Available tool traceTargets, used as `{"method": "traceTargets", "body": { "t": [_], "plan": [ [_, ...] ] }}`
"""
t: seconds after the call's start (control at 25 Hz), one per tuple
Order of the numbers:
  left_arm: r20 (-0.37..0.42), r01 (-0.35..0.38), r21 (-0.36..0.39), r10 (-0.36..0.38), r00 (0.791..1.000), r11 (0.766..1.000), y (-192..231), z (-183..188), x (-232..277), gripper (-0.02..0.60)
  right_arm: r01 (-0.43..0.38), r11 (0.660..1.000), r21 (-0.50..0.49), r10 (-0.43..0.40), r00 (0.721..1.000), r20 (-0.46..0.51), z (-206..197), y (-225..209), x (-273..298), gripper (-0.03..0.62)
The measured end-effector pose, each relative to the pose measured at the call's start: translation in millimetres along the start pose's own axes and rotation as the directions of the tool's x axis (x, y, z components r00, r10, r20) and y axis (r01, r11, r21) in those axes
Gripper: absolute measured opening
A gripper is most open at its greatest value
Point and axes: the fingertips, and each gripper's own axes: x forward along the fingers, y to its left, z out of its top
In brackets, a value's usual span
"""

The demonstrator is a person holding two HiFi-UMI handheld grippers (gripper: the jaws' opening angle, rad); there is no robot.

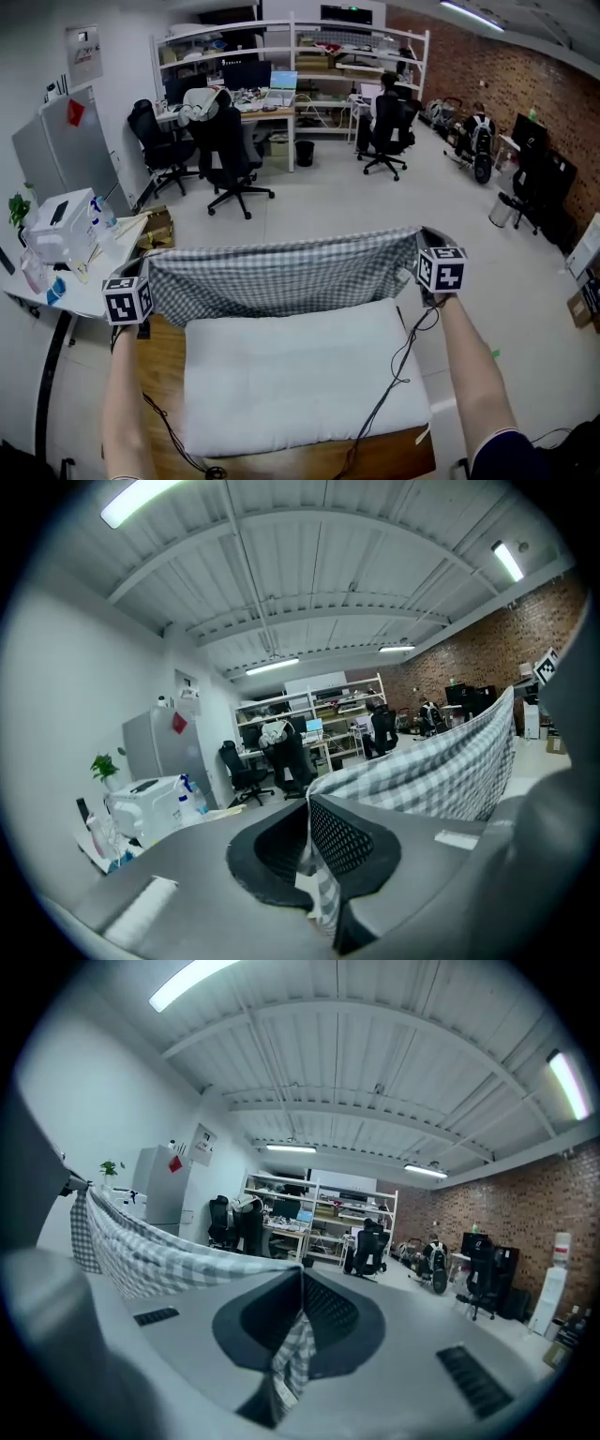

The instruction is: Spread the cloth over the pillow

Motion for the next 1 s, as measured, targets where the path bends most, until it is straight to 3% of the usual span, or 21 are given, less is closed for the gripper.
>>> {"method": "traceTargets", "body": {
  "t": [0.36, 1.0],
  "plan": [
    [-0.087, 0.046, 0.004, -0.046, 0.995, 0.999, -16, -68, -11, 0.012, -0.016, 1.000, 0.025, 0.018, 0.994, -0.109, -79, 15, -25, 0.023],
    [-0.168, 0.093, -0.055, -0.101, 0.981, 0.994, -33, -136, -85, 0.012, -0.115, 0.992, 0.053, 0.124, 0.970, -0.208, -137, 26, -107, 0.023]
  ]
}}
